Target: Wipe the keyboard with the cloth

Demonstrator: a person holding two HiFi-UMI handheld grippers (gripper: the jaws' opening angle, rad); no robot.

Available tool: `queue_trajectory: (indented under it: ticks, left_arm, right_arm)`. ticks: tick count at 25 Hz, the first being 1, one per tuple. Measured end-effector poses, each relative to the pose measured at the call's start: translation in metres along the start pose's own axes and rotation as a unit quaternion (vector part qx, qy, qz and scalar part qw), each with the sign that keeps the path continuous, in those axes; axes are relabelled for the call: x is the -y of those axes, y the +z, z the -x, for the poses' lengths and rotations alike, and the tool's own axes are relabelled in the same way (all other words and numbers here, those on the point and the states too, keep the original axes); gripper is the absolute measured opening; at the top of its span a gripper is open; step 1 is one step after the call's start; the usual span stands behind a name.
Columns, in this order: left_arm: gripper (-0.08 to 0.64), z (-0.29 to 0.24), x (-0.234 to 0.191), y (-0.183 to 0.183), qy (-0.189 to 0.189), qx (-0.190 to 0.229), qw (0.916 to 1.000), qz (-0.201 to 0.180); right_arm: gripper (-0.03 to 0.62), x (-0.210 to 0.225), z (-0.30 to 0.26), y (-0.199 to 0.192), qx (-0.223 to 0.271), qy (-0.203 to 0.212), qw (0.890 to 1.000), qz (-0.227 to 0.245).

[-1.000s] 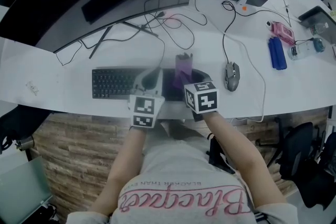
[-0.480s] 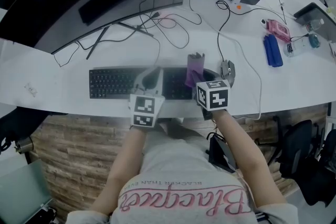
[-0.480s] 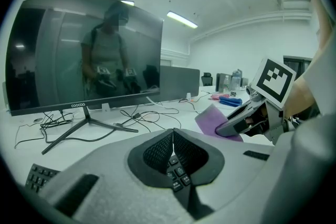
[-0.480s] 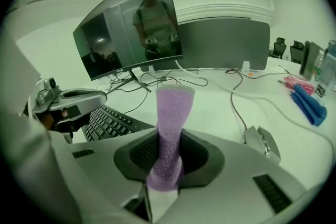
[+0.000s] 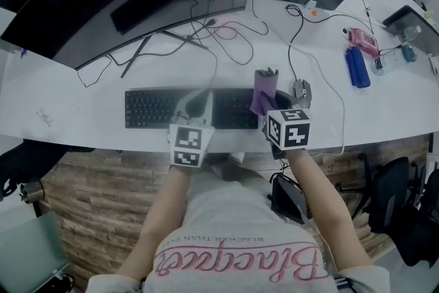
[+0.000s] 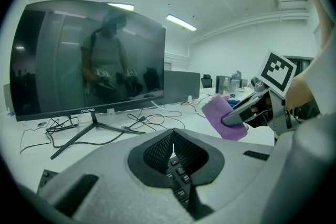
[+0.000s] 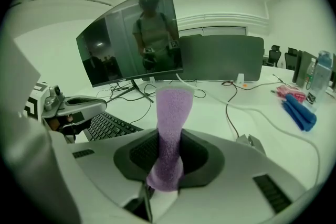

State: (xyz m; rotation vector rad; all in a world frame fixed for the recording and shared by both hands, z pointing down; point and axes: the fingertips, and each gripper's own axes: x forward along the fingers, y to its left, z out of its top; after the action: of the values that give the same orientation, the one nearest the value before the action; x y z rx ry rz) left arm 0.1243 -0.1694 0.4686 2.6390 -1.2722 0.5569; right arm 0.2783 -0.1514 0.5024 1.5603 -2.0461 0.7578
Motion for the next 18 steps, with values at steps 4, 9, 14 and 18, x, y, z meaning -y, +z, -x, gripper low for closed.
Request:
queue_trajectory:
  ticks: [4, 9, 14, 18]
  left_arm:
    - [0.006, 0.013, -0.013, 0.002, 0.002, 0.007, 1.0, -0.003]
    - [0.006, 0.034, -0.037, 0.0, 0.01, 0.014, 0.9999, -0.003]
    - [0.006, 0.054, -0.062, -0.007, 0.023, 0.017, 0.9996, 0.005]
    - [0.006, 0.072, -0.086, -0.013, 0.038, 0.021, 0.999, 0.014]
  right_arm:
    - [0.085, -0.024, 0.009, 0.012, 0.017, 0.008, 1.0, 0.002]
    - [0.085, -0.061, 0.012, 0.025, 0.031, 0.024, 0.999, 0.003]
    - [0.086, -0.103, 0.001, 0.03, 0.03, 0.043, 0.998, 0.022]
    - [0.086, -0.144, -0.009, 0.039, 0.03, 0.069, 0.996, 0.036]
